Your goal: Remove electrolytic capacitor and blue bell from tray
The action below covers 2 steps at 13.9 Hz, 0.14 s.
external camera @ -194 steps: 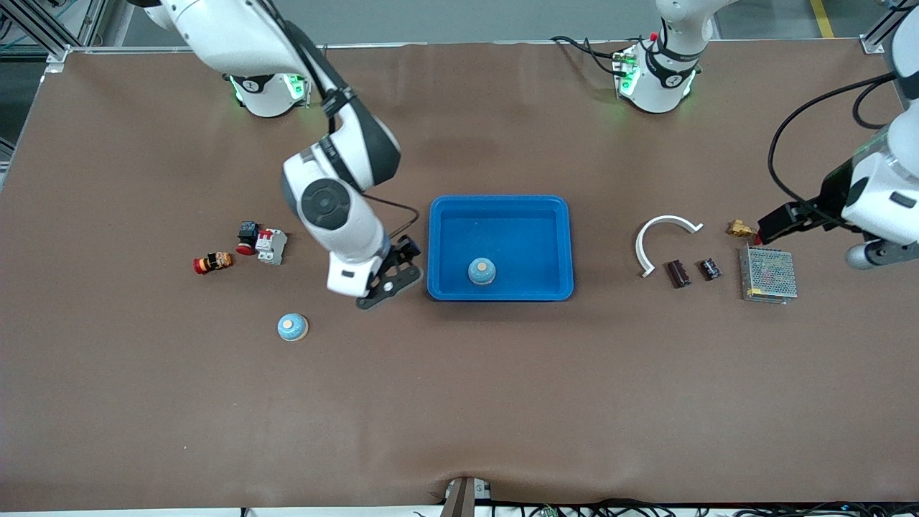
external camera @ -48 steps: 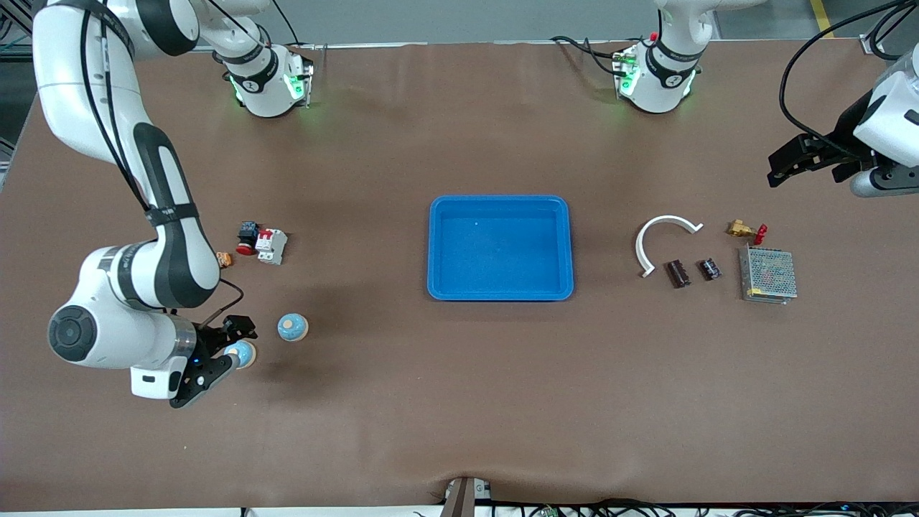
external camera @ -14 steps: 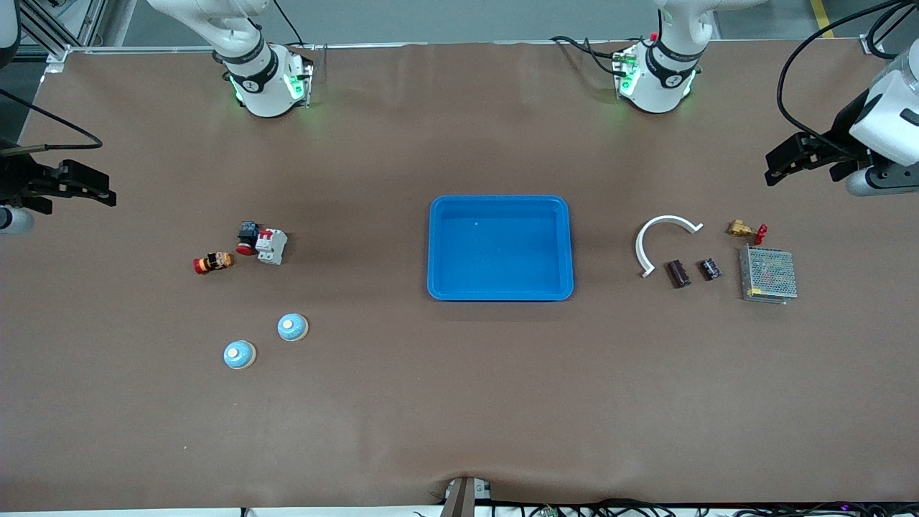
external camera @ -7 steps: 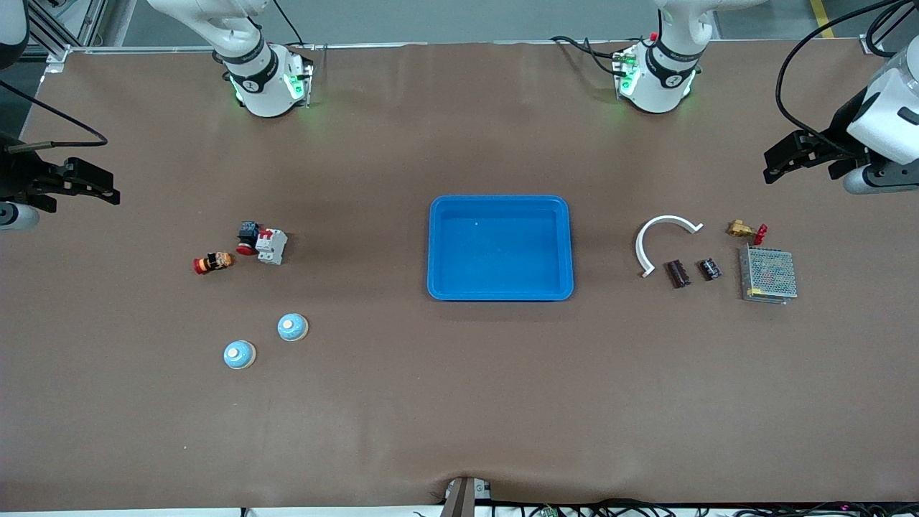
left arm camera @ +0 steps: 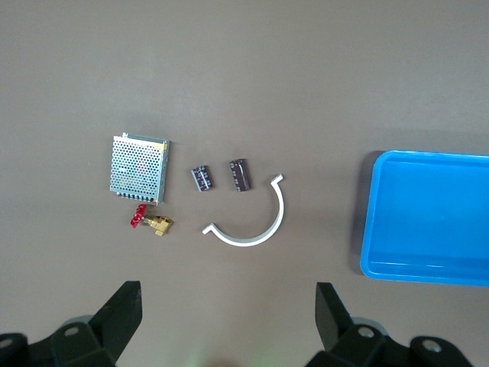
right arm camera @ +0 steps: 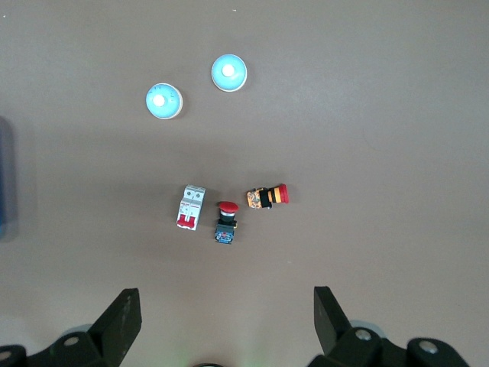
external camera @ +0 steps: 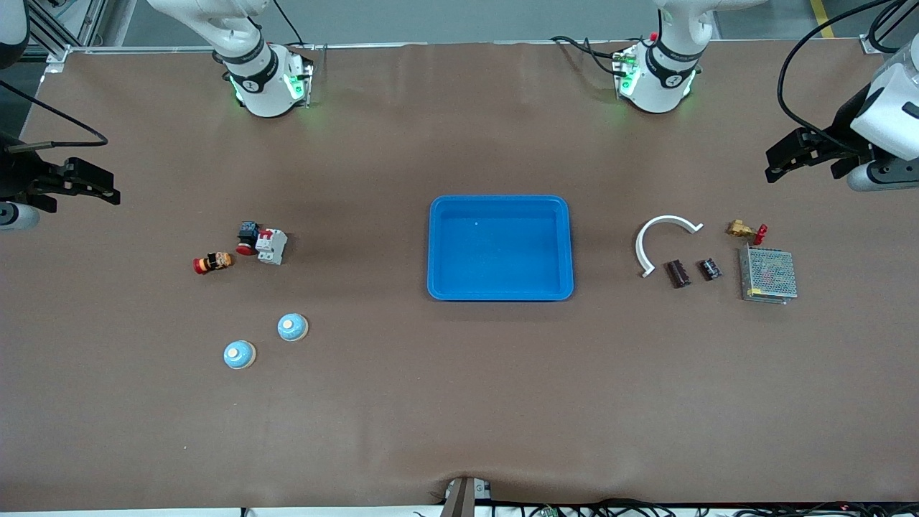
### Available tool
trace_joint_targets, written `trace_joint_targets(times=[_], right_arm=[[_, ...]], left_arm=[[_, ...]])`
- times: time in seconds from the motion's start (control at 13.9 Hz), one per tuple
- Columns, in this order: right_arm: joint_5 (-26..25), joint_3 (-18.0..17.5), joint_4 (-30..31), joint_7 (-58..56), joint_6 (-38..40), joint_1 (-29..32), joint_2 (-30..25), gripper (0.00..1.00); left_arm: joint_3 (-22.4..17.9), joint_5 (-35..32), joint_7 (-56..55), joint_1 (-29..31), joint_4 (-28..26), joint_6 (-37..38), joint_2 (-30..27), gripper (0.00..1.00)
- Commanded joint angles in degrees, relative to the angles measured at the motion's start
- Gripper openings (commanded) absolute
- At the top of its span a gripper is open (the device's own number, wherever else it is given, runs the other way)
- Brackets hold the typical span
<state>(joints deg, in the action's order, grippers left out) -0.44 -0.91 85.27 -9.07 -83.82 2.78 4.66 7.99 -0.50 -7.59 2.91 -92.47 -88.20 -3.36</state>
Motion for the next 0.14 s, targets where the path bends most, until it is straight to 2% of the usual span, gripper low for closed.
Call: trace_joint_targets(times=[0.0, 0.07], right_arm=[[-0.4, -0.7, 2.1, 0.7, -0.6, 0.5, -2.2, 1.00], [-0.4, -0.7, 2.1, 0.7, -0.6, 0.5, -2.2, 1.00]], left_arm=[[0.2, 0.1, 1.2, 0.1, 1.0, 1.0, -0.4, 1.00], [0.2, 0.1, 1.2, 0.1, 0.9, 1.0, -0.4, 1.00]])
